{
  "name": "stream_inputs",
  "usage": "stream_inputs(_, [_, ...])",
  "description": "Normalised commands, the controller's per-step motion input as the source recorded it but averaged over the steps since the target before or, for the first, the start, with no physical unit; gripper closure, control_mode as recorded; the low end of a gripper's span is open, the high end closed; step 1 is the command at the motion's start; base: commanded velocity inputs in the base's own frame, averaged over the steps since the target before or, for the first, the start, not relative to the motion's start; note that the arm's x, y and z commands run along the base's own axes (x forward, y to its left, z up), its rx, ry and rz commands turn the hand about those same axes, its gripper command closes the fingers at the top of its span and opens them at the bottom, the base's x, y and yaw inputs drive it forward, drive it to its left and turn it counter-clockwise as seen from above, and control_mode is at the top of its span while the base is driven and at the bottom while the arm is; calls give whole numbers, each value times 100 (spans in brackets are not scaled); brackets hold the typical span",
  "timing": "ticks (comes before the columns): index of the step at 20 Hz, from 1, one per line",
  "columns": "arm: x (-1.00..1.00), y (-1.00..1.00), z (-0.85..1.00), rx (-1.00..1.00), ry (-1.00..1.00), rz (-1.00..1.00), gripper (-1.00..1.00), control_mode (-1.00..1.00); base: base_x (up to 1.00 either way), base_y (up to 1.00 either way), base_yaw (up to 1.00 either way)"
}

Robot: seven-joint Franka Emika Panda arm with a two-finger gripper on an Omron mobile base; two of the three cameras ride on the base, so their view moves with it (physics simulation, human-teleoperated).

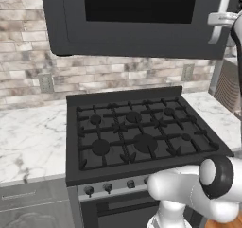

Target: Retrieve the reheated potato from the microwave, then place the potato, cheese, and condiment on the cutting board.

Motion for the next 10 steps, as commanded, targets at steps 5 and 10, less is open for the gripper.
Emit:
stream_inputs(5, [-64,40,2,2,2,0,100,-100,0,0,0])
stream_inputs(10, [-65,39,2,3,4,-1,100,-100,0,0,0])
